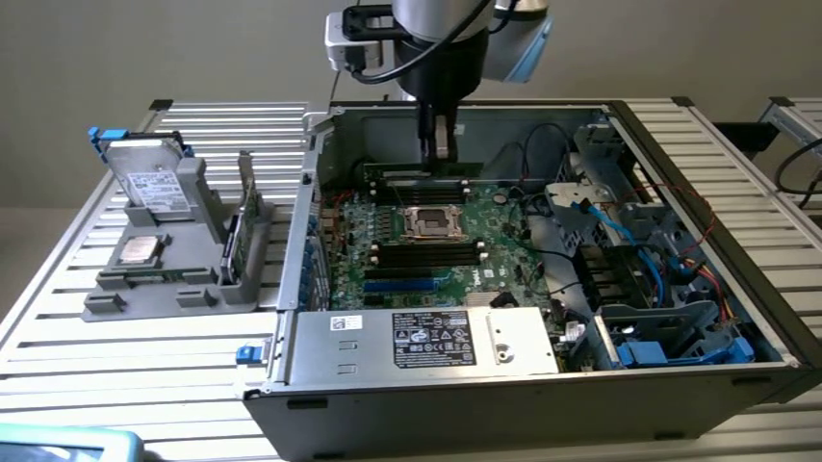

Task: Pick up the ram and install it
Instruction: 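Insert the ram into the slot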

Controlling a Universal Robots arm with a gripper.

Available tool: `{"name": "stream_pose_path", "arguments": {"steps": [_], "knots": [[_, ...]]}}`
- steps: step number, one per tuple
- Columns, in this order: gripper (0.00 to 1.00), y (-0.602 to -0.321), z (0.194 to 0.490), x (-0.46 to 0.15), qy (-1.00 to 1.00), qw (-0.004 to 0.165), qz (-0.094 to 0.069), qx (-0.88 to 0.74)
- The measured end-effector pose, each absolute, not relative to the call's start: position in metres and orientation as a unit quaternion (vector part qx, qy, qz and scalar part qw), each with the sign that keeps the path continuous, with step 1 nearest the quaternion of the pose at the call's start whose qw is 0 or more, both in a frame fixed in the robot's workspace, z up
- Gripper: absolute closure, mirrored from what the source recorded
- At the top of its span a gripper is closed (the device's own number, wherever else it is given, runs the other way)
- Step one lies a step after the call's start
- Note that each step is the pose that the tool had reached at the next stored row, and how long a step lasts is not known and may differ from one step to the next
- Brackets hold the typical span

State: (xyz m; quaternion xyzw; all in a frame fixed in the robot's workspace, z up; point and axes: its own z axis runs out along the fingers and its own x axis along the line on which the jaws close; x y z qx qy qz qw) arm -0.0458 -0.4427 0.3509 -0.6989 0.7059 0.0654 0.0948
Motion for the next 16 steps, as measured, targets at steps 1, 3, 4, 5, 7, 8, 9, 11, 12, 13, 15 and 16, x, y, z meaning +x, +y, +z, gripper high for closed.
{"name": "stream_pose_path", "arguments": {"steps": [1,3,4,5,7,8,9,11,12,13,15,16], "knots": [[0.88,-0.443,0.349,-0.046,0.706,0.095,0.065,-0.699],[0.88,-0.443,0.345,-0.046,0.706,0.095,0.065,-0.699],[0.88,-0.443,0.344,-0.046,0.706,0.095,0.065,-0.699],[0.88,-0.443,0.342,-0.046,0.706,0.095,0.065,-0.699],[0.88,-0.443,0.338,-0.046,0.706,0.095,0.065,-0.699],[0.88,-0.443,0.336,-0.046,0.706,0.095,0.065,-0.699],[0.88,-0.443,0.335,-0.046,0.706,0.095,0.065,-0.699],[0.88,-0.443,0.332,-0.047,0.707,0.093,0.064,-0.698],[0.88,-0.442,0.331,-0.047,0.708,0.092,0.063,-0.698],[0.88,-0.442,0.33,-0.047,0.708,0.091,0.062,-0.697],[0.88,-0.44,0.328,-0.046,0.709,0.088,0.06,-0.697],[0.88,-0.438,0.327,-0.046,0.709,0.085,0.06,-0.697]]}}
